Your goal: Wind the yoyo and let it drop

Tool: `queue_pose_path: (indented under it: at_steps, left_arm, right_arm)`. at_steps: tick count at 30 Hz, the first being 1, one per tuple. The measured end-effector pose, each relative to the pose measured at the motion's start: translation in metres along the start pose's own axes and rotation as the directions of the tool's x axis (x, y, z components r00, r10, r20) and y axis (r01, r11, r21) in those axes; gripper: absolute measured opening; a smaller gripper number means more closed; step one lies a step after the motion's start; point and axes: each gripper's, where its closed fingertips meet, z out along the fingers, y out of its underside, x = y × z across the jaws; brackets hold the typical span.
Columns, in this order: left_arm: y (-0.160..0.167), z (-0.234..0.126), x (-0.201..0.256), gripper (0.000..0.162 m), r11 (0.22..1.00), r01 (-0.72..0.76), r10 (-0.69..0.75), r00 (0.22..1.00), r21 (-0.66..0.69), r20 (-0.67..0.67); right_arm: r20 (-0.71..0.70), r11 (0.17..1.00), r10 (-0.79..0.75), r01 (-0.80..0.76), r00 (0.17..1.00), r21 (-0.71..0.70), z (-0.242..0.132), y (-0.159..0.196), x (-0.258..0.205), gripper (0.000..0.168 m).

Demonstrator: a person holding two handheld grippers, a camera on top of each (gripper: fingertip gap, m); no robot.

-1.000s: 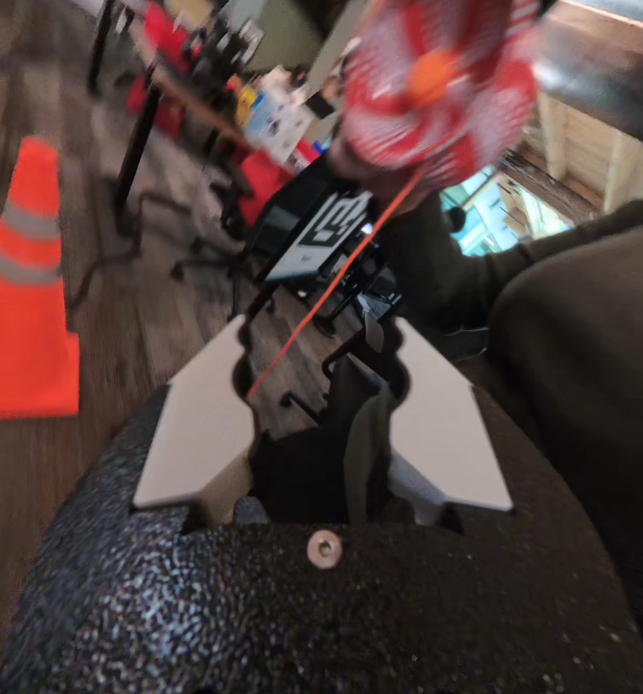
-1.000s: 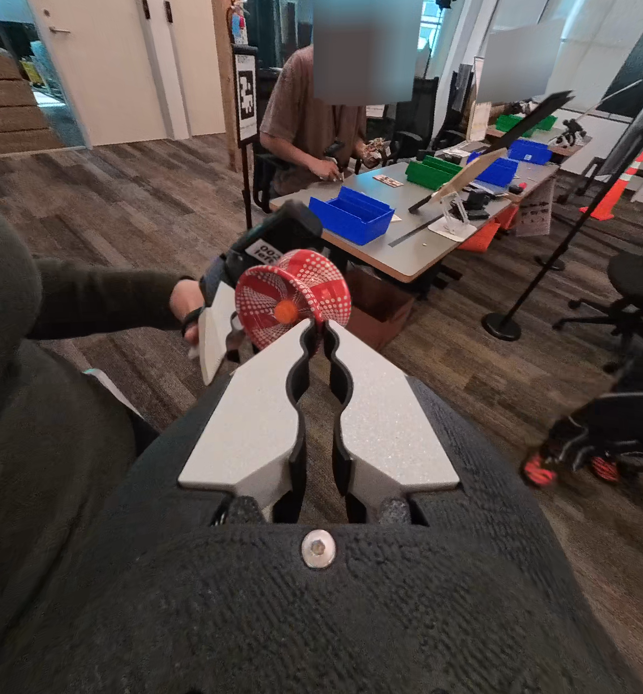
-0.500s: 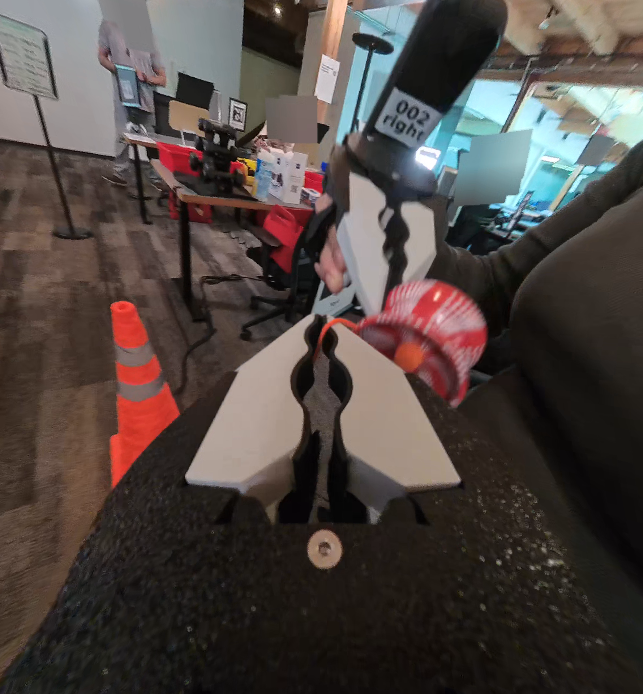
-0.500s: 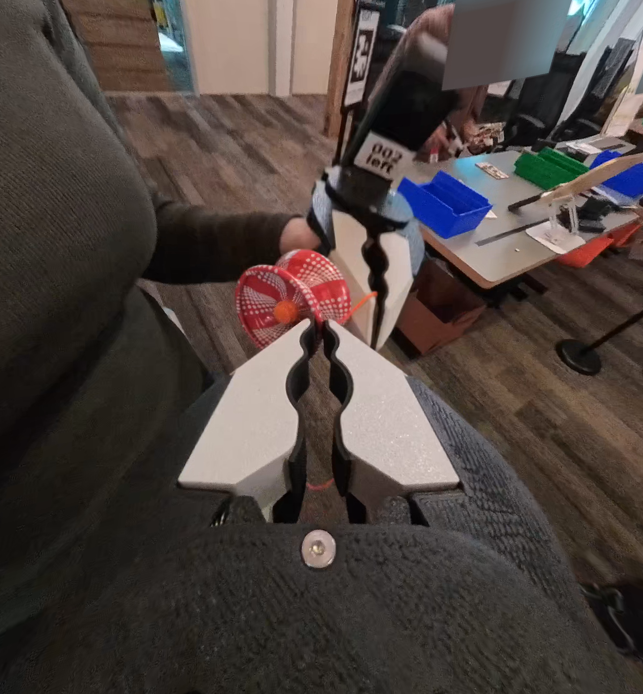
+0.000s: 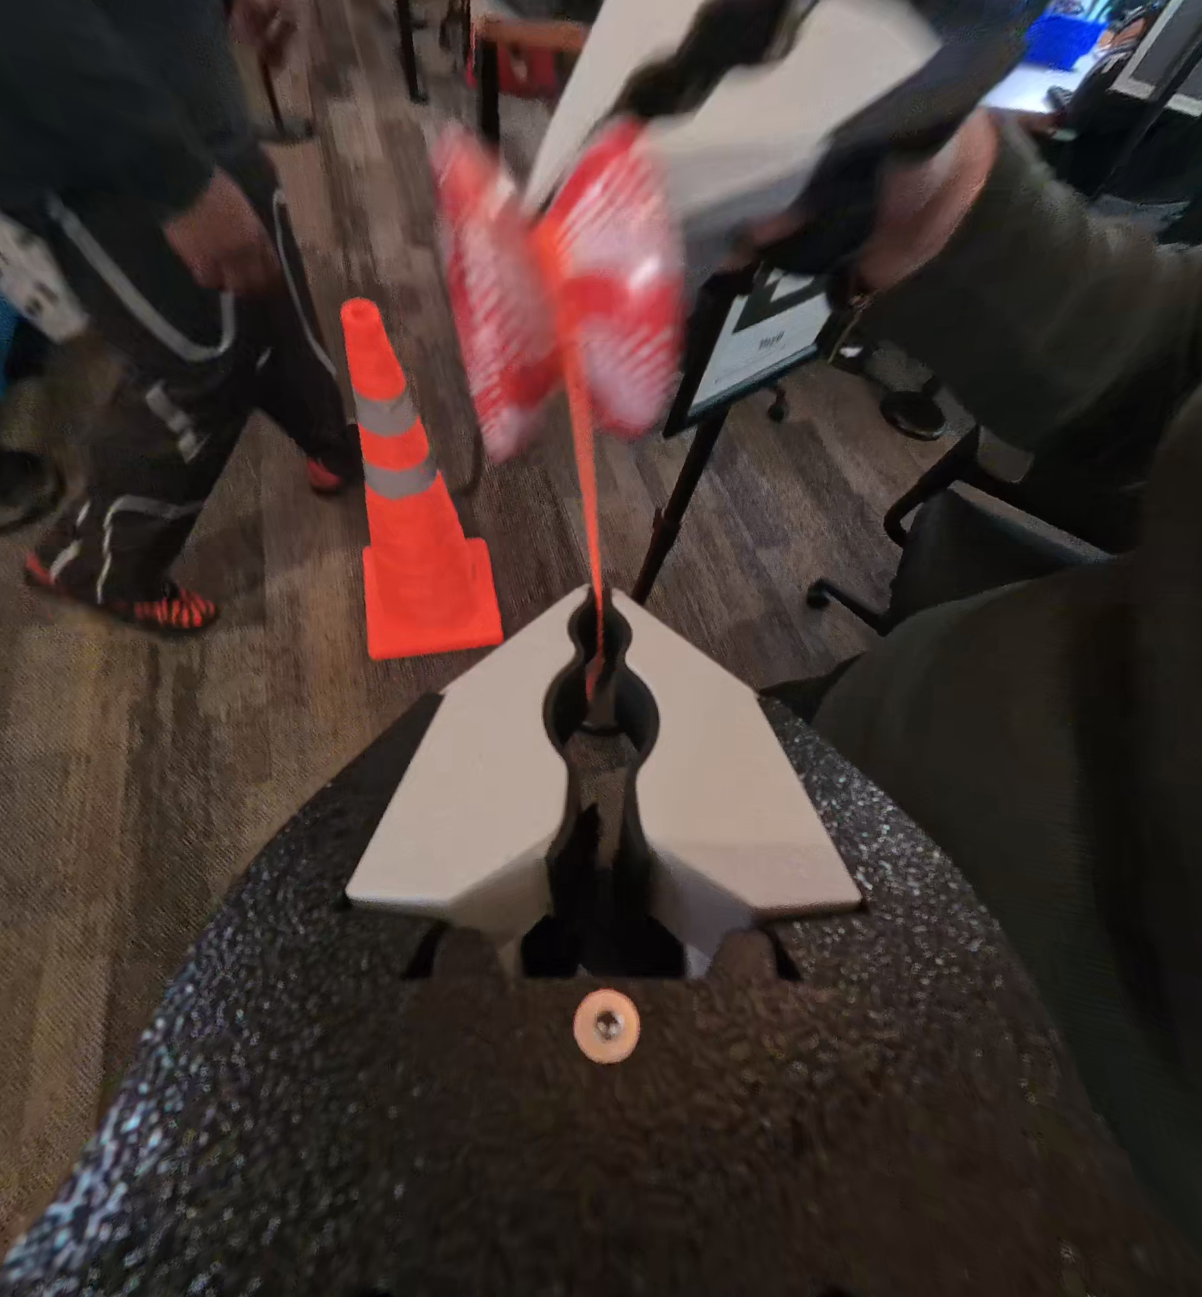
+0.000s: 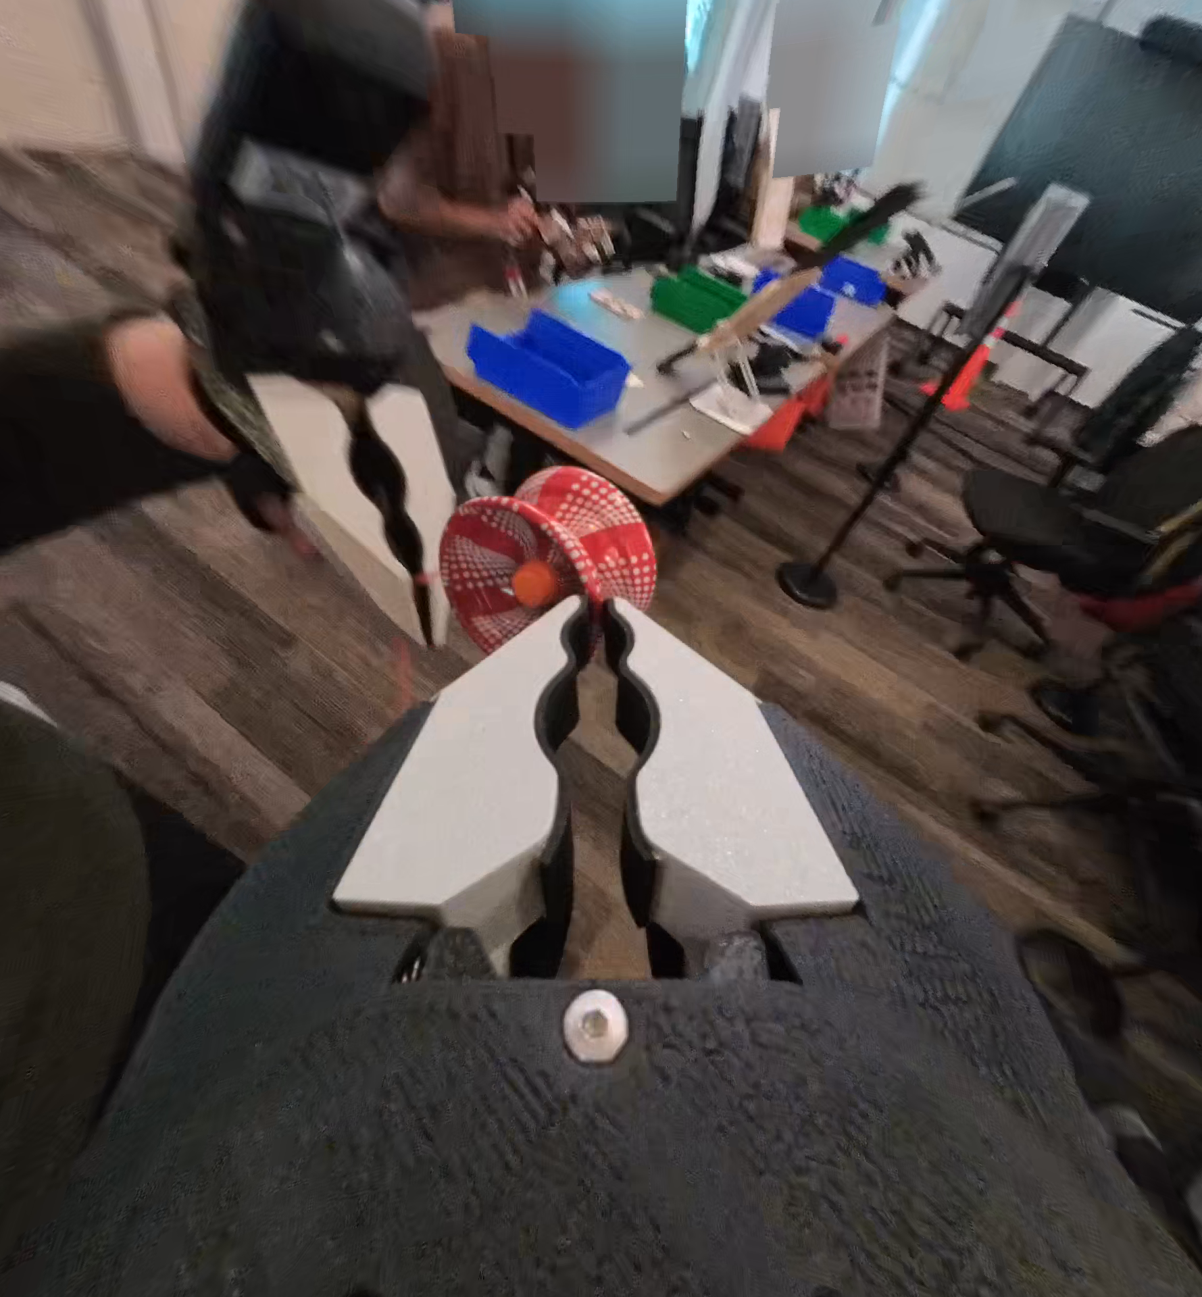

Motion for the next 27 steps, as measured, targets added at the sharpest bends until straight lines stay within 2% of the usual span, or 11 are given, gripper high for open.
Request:
queue_pose_path:
  at_steps: [2, 5, 10, 13, 17, 20, 22, 25, 27]
  left_arm:
    - [0.012, 0.006, -0.008, 0.000, 0.999, 0.044, -0.044, 0.999, -0.023, 0.014]
    - [0.010, 0.007, -0.007, 0.000, 0.998, 0.057, -0.057, 0.998, 0.022, 0.014]
    - [-0.016, -0.004, 0.003, 0.000, 0.995, -0.006, 0.004, 1.000, 0.104, 0.021]
    - [-0.027, -0.012, 0.020, 0.000, 0.993, -0.080, 0.075, 0.996, 0.086, 0.051]
    - [-0.014, -0.014, 0.028, 0.000, 0.996, -0.083, 0.085, 0.994, -0.026, 0.072]
    - [0.006, -0.010, 0.020, 0.000, 0.997, -0.012, 0.016, 0.998, -0.077, 0.063]
    - [0.013, -0.005, 0.017, 0.000, 0.997, 0.044, -0.042, 0.999, -0.070, 0.031]
    - [0.016, 0.002, 0.008, 0.000, 0.997, 0.066, -0.065, 0.998, -0.051, 0.026]
    - [0.010, 0.005, 0.004, 0.000, 0.998, 0.054, -0.053, 0.998, -0.030, 0.029]
  right_arm:
    - [0.138, 0.991, 0.058, -0.073, 0.989, 0.109, -0.005, -0.019, -0.017, 0.001]
    - [0.359, 0.989, -0.044, -0.010, 0.932, 0.147, -0.009, -0.026, -0.061, 0.001]
    - [0.488, 0.968, -0.183, 0.244, 0.853, -0.063, 0.004, 0.020, -0.098, 0.001]
    - [0.419, 0.921, -0.240, 0.342, 0.876, -0.187, 0.014, 0.042, -0.086, 0.001]
    - [0.166, 0.901, -0.269, 0.309, 0.949, -0.304, 0.020, 0.051, -0.037, 0.001]
    - [0.043, 0.963, -0.164, 0.169, 0.986, -0.208, 0.017, 0.033, -0.018, 0.001]
    - [0.055, 0.992, -0.090, 0.094, 0.994, -0.078, 0.014, 0.014, -0.021, 0.001]
    - [0.261, 0.993, -0.081, 0.056, 0.962, 0.103, 0.005, -0.012, -0.058, 0.001]
    - [0.400, 0.986, -0.148, 0.106, 0.904, 0.126, 0.000, -0.011, -0.086, 0.001]
